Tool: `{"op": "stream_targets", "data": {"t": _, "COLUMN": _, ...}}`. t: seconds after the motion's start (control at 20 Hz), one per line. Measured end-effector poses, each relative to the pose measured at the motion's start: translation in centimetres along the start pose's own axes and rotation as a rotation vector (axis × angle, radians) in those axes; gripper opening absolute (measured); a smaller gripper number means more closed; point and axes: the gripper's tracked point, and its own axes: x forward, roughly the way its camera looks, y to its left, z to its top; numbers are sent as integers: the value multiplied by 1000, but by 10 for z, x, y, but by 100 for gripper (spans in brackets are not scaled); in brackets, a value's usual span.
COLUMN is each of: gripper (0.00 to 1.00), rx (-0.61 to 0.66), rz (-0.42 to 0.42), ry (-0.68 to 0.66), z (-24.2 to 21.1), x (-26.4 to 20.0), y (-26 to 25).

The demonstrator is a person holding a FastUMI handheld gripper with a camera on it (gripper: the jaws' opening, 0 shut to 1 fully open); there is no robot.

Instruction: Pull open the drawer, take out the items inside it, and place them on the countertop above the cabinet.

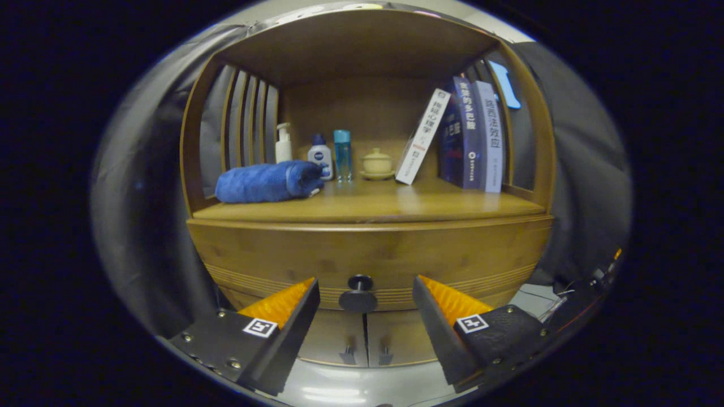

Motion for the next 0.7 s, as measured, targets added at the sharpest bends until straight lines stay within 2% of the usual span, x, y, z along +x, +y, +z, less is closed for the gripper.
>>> {"op": "stream_targets", "data": {"t": 0.3, "gripper": 99, "rx": 83, "rz": -55, "ry": 11, "z": -11, "x": 24, "y": -3}}
{"op": "stream_targets", "data": {"t": 0.5, "gripper": 44, "rx": 52, "rz": -71, "ry": -26, "z": -9, "x": 26, "y": -1}}
{"op": "stream_targets", "data": {"t": 0.6, "gripper": 44, "rx": 55, "rz": -72, "ry": -33, "z": -11, "x": 23, "y": 0}}
{"op": "stream_targets", "data": {"t": 0.7, "gripper": 44, "rx": 111, "rz": -53, "ry": -44, "z": -9, "x": 23, "y": -1}}
